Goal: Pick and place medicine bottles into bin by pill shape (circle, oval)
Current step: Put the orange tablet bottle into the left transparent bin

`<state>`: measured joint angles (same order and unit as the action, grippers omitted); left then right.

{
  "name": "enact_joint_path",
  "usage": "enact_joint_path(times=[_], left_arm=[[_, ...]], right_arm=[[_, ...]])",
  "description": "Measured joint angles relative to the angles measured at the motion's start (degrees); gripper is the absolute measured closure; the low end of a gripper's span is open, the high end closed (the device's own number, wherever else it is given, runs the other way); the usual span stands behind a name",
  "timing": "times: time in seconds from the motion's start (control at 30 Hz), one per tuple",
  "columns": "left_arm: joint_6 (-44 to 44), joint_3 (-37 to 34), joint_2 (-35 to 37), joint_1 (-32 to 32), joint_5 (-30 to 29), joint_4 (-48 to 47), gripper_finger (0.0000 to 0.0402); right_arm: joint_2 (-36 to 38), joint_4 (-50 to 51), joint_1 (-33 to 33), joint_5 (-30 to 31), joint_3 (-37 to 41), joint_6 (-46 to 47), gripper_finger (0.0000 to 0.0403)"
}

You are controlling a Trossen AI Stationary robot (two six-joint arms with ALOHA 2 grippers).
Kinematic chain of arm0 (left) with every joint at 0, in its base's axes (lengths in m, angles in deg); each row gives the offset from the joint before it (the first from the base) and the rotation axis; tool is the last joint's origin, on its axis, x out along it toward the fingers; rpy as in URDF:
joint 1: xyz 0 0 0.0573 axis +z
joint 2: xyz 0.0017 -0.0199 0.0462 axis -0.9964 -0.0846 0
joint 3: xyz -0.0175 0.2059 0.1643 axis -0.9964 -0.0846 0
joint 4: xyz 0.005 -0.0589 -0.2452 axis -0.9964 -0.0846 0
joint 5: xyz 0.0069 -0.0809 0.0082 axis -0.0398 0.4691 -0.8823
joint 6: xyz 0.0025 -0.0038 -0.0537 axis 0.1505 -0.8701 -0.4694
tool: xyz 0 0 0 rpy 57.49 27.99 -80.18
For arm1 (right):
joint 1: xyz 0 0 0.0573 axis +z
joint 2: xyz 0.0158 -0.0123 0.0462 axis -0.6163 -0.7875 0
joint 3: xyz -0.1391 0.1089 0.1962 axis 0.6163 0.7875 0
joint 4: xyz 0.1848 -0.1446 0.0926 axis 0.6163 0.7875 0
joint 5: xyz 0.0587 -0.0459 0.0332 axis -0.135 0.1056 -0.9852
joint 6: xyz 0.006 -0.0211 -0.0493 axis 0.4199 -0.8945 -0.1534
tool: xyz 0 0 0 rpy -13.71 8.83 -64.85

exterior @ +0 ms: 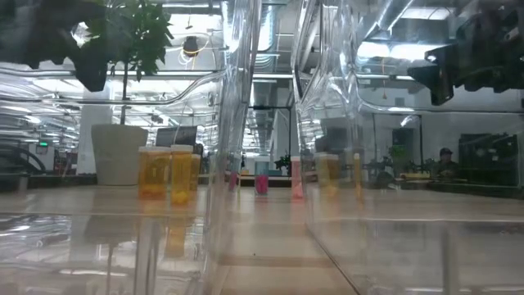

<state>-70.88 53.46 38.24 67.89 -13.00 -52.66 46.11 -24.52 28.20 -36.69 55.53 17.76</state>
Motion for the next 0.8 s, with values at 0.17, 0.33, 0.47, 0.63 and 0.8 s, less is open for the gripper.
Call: enact_joint_path(times=[0.17,0.33,0.47,0.63,0.8], left_arm=[[-0.66,0.00,-0.02,0.00,0.15,5.13,0.0143],[-0.42,0.04,0.00,0.00,-1.33,16.23,0.0143],[0.22,1.84,-0.53,0.00,-5.91,17.72,0.0143],[-5.31,10.56,-6.36,0.00,-10.97,3.74,0.0143],[-6.80,22.67,-19.48,0.00,-11.54,-8.87,0.0143]], right_arm=[[0.00,0.13,0.00,-0.01,0.00,5.32,0.0178],[0.00,0.33,0.00,-0.01,0.00,9.31,0.0178],[0.00,0.63,0.00,0.00,0.00,9.94,0.0178],[0.00,0.86,-0.39,0.01,0.00,9.98,0.0178],[0.00,0.87,-0.37,0.01,-0.02,8.44,0.0178]])
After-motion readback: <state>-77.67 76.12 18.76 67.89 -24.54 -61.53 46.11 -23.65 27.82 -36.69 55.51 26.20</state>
